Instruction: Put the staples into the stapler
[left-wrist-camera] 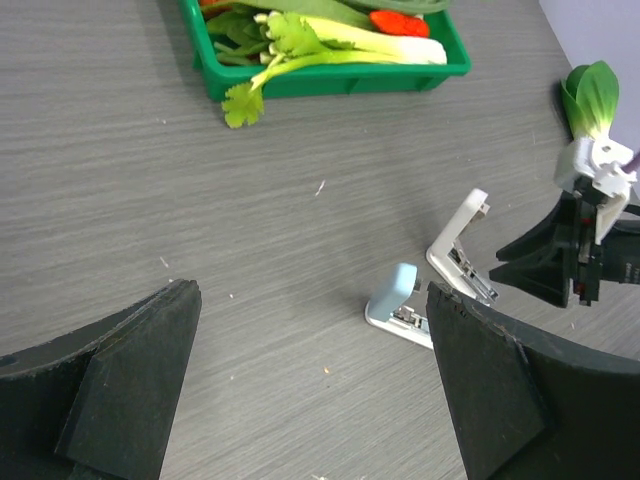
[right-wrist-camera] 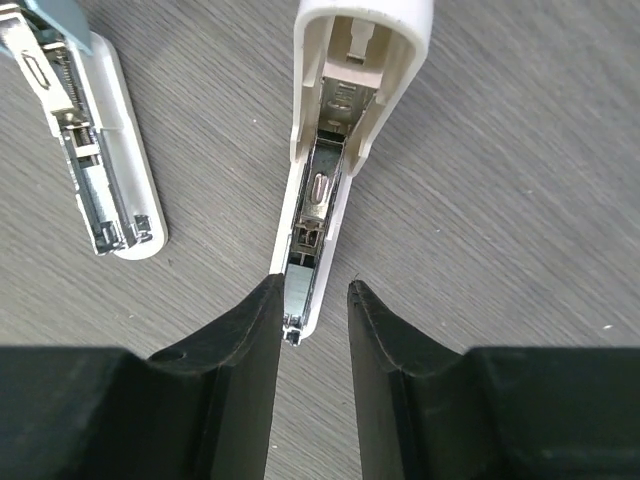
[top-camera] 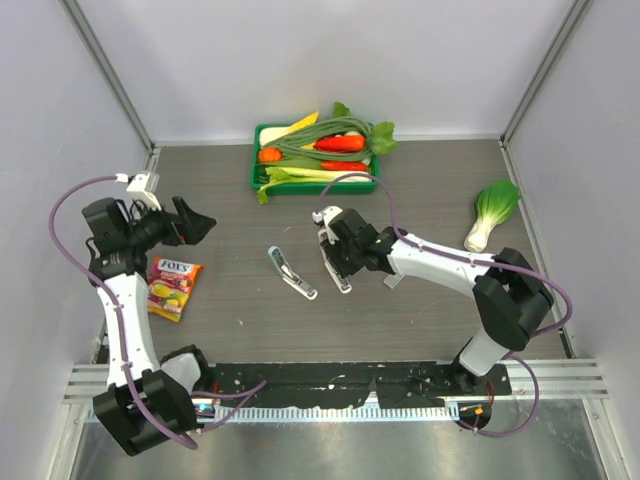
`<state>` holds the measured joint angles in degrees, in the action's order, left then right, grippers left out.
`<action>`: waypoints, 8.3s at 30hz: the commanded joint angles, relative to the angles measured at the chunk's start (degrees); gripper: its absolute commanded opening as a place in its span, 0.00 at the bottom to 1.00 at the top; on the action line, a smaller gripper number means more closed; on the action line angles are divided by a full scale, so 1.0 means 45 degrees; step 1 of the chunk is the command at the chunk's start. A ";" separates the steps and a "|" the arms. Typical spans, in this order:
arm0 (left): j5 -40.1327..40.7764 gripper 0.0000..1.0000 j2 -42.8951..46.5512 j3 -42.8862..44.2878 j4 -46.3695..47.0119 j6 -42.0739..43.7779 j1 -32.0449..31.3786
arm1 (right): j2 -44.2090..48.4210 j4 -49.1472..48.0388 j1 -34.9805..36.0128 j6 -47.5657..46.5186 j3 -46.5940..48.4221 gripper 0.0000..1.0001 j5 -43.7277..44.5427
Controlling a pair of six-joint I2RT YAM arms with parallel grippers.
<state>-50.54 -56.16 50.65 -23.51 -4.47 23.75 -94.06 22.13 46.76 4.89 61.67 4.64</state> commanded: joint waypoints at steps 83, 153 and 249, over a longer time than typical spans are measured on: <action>0.1408 0.27 -1.3242 0.9584 -0.0225 -0.0198 -1.0374 | -0.0152 -0.6168 -0.3028 -0.4328 -0.2474 0.15 -0.3025; 0.1251 0.76 -0.9201 0.8061 -0.3135 0.1520 -0.7485 | 0.3382 -0.2692 -0.3849 -0.4875 -0.1927 0.50 -0.3843; -0.1170 0.45 -0.8437 0.2806 -0.2667 0.3415 -0.6253 | -0.1402 -0.4468 0.2050 -0.3253 -0.0443 0.21 -0.1403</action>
<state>-54.61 -93.01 61.49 -37.50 10.52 -1.96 -101.01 4.34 55.57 -8.51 57.98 -3.20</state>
